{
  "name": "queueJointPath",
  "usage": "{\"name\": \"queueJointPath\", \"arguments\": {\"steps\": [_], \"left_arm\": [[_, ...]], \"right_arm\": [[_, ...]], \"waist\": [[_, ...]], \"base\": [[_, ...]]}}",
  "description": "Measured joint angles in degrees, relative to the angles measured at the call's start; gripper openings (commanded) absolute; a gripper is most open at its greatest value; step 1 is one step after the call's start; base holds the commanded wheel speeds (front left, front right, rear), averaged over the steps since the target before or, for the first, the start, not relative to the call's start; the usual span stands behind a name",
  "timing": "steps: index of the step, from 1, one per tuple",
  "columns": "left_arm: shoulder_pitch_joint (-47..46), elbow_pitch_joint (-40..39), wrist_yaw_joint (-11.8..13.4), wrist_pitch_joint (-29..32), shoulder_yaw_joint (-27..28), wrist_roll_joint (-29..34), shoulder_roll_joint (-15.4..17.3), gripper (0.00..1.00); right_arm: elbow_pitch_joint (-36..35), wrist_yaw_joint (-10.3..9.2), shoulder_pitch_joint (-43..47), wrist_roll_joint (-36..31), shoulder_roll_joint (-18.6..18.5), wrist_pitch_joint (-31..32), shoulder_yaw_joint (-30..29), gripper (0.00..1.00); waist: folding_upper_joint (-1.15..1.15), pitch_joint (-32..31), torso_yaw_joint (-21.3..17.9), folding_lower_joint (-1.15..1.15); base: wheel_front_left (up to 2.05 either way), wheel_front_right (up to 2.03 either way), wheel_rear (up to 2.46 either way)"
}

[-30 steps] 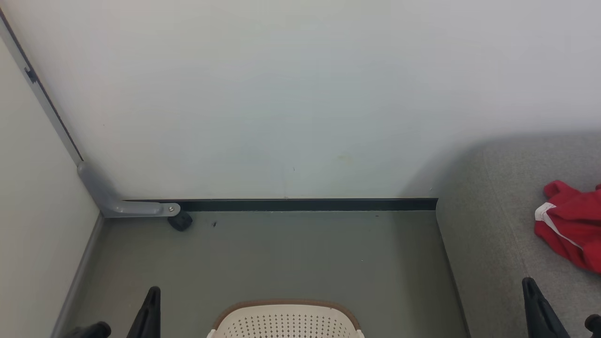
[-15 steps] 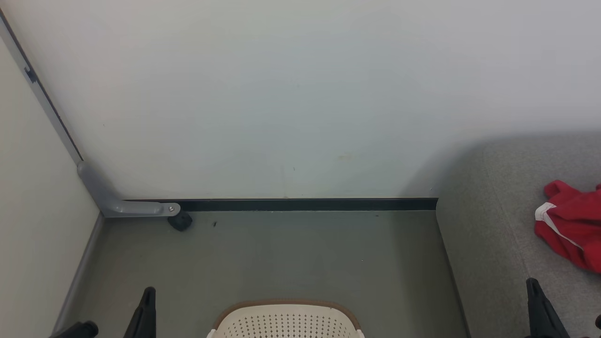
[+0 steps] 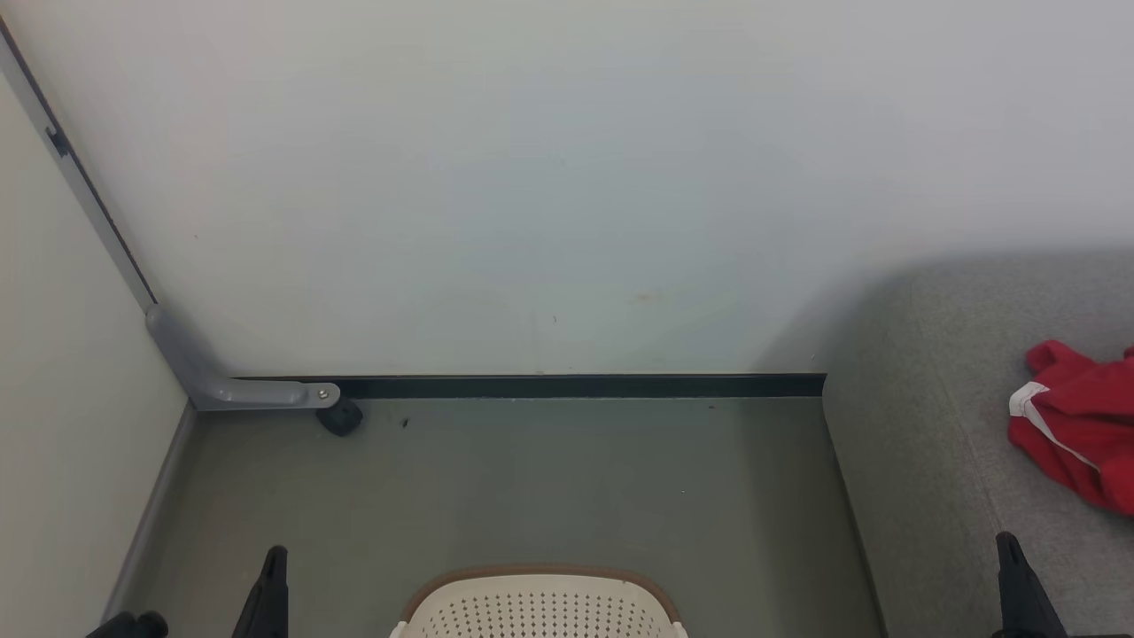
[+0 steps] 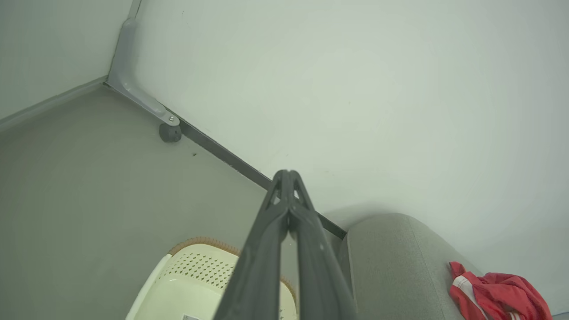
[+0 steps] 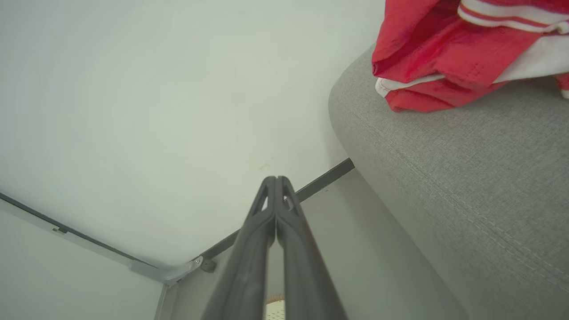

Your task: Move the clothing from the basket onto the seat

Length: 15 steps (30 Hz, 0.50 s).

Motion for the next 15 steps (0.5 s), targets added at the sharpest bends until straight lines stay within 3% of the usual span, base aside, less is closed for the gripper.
{"name": "queueJointPath", "arguments": {"steps": [15], "left_arm": [[-0.12,0.73,-1.55,3.27,3.52,-7.94,-2.22,0.0]], "right_arm": [[1.21,1.18,-1.02,9.92,2.26,3.03,-2.55,0.0]], "waist": [[0.0,0.02,-0.01,0.0]], "base": [[0.0,0.0,0.0]]}}
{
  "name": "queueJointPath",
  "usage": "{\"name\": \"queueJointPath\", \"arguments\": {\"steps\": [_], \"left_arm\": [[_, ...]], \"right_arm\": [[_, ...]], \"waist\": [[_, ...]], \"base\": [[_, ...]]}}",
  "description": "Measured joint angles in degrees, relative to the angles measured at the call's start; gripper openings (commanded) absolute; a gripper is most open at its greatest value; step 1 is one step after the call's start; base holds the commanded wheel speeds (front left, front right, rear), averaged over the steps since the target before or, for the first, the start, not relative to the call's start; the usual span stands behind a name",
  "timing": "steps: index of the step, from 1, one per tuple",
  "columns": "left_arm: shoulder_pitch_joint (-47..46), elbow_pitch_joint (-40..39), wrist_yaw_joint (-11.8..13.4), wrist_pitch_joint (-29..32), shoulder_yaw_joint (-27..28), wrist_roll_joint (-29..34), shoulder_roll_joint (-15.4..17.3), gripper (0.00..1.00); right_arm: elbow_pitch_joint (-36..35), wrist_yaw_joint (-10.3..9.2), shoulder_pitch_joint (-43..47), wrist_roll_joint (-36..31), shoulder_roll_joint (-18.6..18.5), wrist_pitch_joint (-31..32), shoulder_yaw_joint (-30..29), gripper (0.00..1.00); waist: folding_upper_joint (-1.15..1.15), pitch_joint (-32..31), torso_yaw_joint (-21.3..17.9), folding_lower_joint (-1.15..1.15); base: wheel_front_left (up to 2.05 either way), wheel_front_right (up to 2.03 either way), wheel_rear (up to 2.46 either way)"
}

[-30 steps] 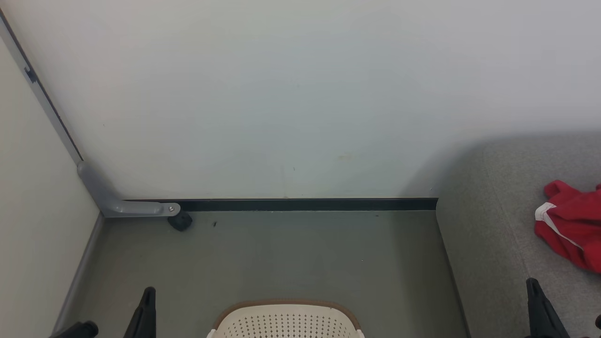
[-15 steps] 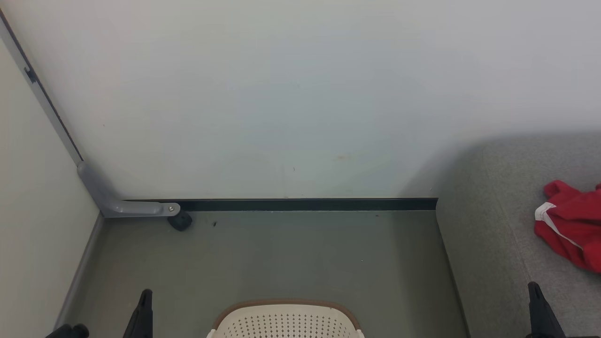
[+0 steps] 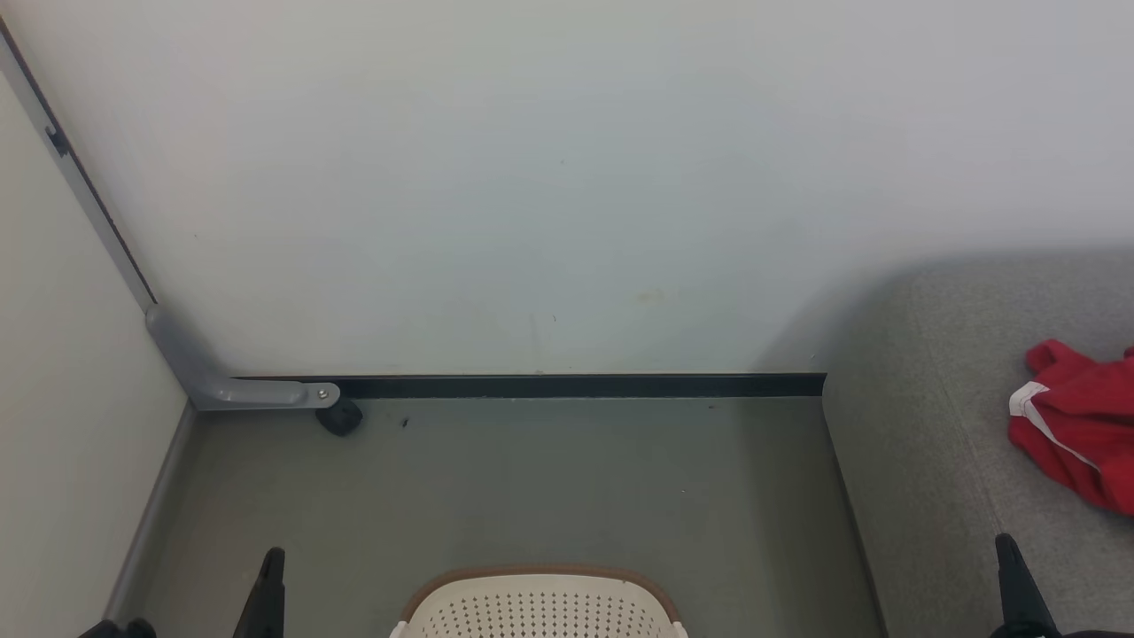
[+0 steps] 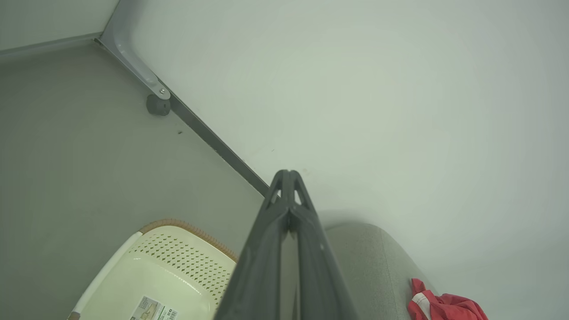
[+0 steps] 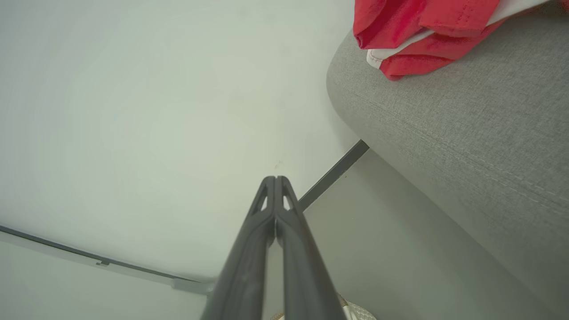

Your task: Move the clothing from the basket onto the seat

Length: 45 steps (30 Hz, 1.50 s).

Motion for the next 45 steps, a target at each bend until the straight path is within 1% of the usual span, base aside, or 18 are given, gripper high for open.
{"name": "queueJointPath", "arguments": {"steps": [4,7,16,21,24,27,29,33,40,41,45], "left_arm": [[-0.34,0.18,-0.51,0.78,0.94,-1.29,-0.55,0.0],[-0.51,0.31,-0.87,1.26,1.65,-3.54,-0.97,0.0],[-0.54,0.91,-1.97,3.2,3.81,-7.93,-2.34,0.0],[-0.57,1.2,-2.47,4.31,4.99,-10.77,-2.91,0.0],[-0.6,1.32,-2.54,4.81,5.77,-11.8,-3.44,0.0],[-0.66,1.45,-3.02,5.32,6.24,-13.06,-3.68,0.0],[-0.83,1.56,-3.05,5.95,6.84,-14.88,-4.2,0.0],[-0.92,1.76,-4.03,6.99,8.17,-17.48,-4.76,0.0],[-1.17,2.04,-4.6,8.26,9.82,-21.16,-5.91,0.0],[-1.22,2.12,-5.0,8.34,10.06,-21.61,-6.03,0.0],[-1.75,2.3,-5.05,9.33,11.01,-23.1,-6.54,0.0]], "right_arm": [[0.3,0.24,-0.77,2.9,0.49,0.92,-0.73,0.0],[0.46,0.32,-0.96,4.97,1.02,1.51,-1.21,0.0],[1.31,1.25,-1.16,10.83,2.31,3.15,-2.72,0.0],[1.64,1.32,-1.85,14.22,3.15,4.15,-3.54,0.0],[1.72,1.81,-2.17,16.47,3.5,5.0,-4.03,0.0],[1.96,1.82,-2.17,17.61,3.81,5.42,-4.41,0.0],[2.19,2.09,-2.2,19.85,4.19,6.0,-4.91,0.0],[2.6,2.5,-2.45,23.2,5.04,7.02,-5.71,0.0],[3.2,3.07,-3.3,27.88,6.0,8.45,-6.92,0.0],[3.26,3.09,-3.3,28.4,6.15,8.56,-7.09,0.0],[3.48,3.26,-3.33,31.25,6.81,9.13,-7.69,0.0]], "waist": [[0.0,0.01,0.0,0.0],[0.0,0.01,0.0,0.0],[0.0,0.02,-0.01,0.0],[0.0,0.03,-0.01,0.0],[0.0,0.03,-0.01,0.0],[0.0,0.03,-0.01,0.0],[0.0,0.03,-0.01,0.0],[0.0,0.04,-0.01,0.0],[0.0,0.05,-0.02,0.0],[0.0,0.05,-0.02,0.0],[0.0,0.05,-0.02,0.0]], "base": [[0.0,0.0,0.0],[0.0,0.0,0.0],[0.0,0.0,0.0],[0.0,0.0,0.0],[0.0,0.0,0.0],[0.0,0.0,0.0],[0.0,0.0,0.0],[0.0,0.0,0.0],[0.0,0.0,0.0],[0.0,0.0,0.0],[0.0,0.0,0.0]]}}
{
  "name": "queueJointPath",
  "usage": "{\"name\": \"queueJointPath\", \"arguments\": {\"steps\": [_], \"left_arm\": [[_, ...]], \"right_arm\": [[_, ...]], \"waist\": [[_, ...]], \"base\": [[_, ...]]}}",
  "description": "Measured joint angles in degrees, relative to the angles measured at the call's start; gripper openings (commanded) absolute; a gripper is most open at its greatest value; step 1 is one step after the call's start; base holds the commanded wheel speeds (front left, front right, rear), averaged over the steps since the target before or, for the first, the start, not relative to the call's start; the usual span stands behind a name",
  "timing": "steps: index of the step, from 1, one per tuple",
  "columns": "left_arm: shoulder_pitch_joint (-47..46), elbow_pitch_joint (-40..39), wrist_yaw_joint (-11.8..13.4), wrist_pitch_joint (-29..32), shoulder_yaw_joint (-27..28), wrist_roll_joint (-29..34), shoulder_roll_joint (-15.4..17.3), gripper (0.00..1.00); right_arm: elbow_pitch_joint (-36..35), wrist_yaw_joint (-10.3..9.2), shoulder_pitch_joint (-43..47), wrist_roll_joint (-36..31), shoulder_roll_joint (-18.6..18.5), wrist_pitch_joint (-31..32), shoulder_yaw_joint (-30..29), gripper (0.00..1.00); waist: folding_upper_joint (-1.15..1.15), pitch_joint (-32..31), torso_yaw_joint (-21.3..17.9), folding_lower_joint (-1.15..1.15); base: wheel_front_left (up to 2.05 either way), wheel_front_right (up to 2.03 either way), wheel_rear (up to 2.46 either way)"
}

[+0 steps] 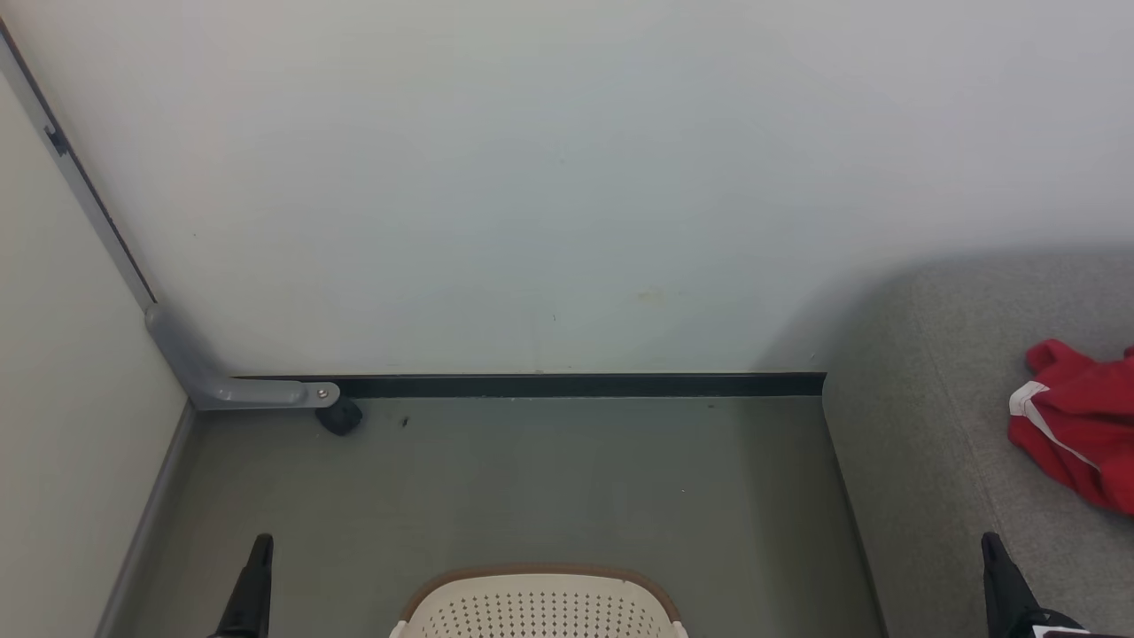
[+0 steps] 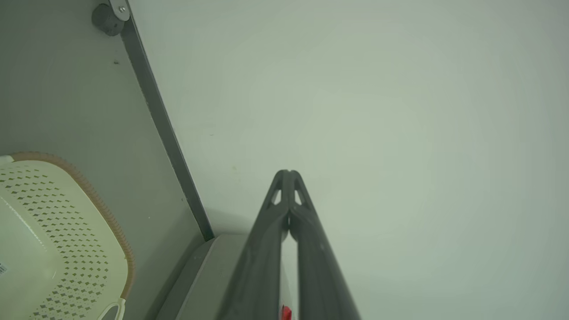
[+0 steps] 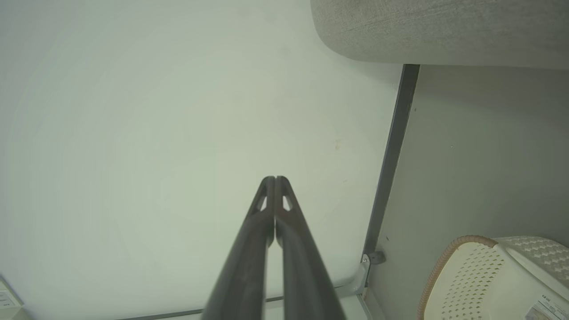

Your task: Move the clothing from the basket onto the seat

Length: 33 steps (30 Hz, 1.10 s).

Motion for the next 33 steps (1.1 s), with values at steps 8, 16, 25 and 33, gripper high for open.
{"name": "queueJointPath", "arguments": {"steps": [8,16,25,33], "left_arm": [[-0.01,0.14,0.0,0.0,0.23,-0.94,-0.15,0.0],[-0.01,0.16,0.0,0.0,0.24,-0.94,-0.16,0.0],[-0.01,0.18,0.0,0.0,0.24,-0.94,-0.16,0.0],[-0.01,0.19,0.0,0.0,0.25,-0.94,-0.16,0.0]], "right_arm": [[0.04,0.0,-0.18,0.2,0.1,0.37,-0.14,0.0],[0.04,0.0,-0.18,0.2,0.1,0.37,-0.14,0.0],[0.04,0.0,-0.18,0.21,0.1,0.37,-0.14,0.0],[0.04,0.01,-0.18,0.21,0.1,0.37,-0.14,0.0]], "waist": [[0.0,0.0,0.0,0.0],[0.0,0.0,0.0,0.0],[0.0,0.0,0.0,0.0],[0.0,0.0,0.0,0.0]], "base": [[0.0,0.0,0.0],[0.0,0.0,0.0],[0.0,0.0,0.0],[0.0,0.0,0.0]]}}
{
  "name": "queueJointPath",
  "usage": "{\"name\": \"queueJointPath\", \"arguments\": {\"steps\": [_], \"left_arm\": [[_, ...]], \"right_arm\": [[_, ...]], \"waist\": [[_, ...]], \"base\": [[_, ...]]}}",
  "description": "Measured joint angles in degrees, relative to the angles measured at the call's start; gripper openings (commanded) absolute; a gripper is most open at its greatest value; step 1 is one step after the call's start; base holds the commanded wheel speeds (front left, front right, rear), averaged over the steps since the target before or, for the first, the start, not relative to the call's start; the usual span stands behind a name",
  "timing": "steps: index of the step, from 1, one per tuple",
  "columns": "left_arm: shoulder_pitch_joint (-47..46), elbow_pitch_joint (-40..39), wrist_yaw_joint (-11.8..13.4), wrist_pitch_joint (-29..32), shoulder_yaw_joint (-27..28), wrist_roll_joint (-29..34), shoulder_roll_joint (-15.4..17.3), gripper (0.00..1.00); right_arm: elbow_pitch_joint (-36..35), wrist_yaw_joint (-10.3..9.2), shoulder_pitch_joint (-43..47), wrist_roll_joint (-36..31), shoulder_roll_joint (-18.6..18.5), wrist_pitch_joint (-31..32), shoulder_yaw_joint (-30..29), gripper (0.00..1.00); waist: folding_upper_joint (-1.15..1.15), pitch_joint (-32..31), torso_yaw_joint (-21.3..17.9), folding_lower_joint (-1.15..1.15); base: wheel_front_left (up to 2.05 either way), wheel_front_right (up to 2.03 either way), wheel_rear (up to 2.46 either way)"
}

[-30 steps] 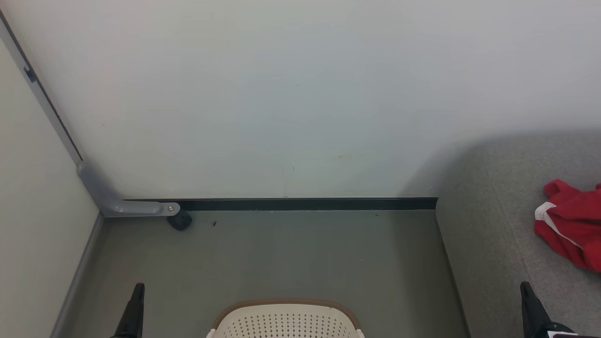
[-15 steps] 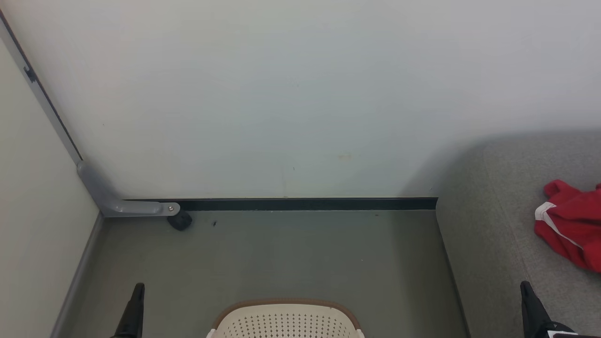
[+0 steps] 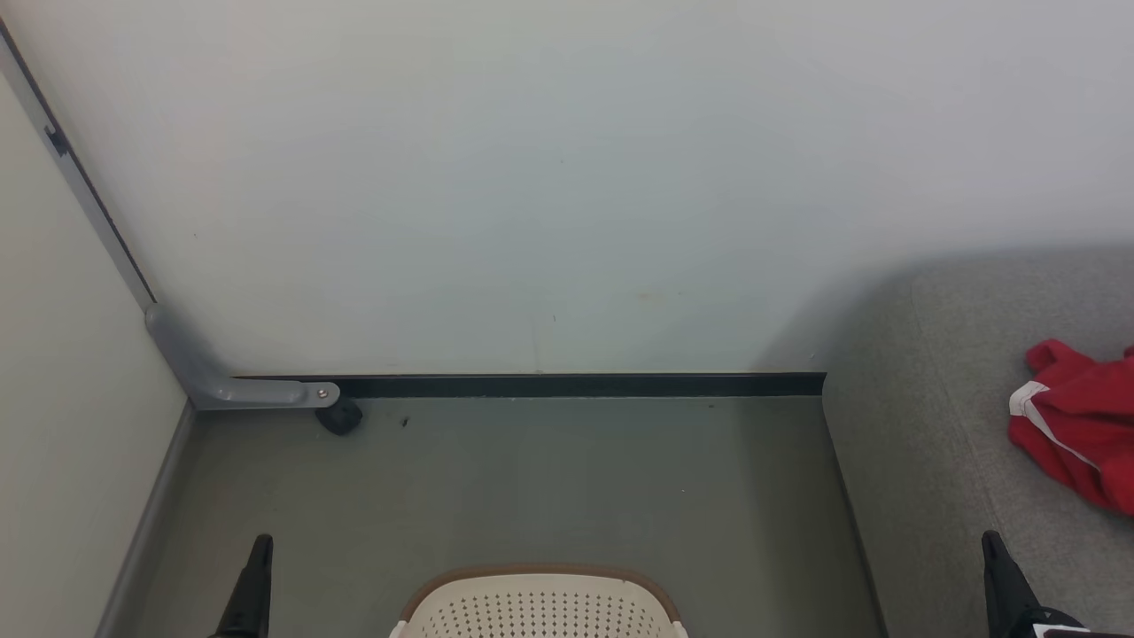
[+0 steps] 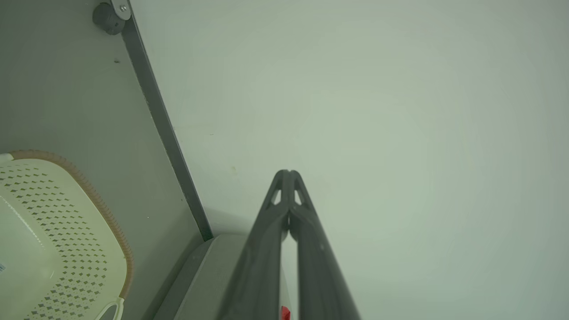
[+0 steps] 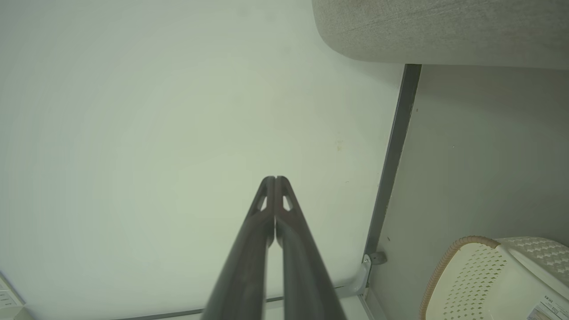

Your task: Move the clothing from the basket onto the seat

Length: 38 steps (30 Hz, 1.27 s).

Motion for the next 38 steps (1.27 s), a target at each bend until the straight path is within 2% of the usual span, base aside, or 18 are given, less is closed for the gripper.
{"name": "queueJointPath", "arguments": {"steps": [38], "left_arm": [[0.0,0.02,-0.01,0.0,0.0,0.0,-0.01,0.0]], "right_arm": [[-0.01,0.0,-0.01,0.0,0.0,-0.01,0.0,0.0]], "waist": [[0.0,0.0,0.0,0.0]], "base": [[0.0,0.0,0.0]]}}
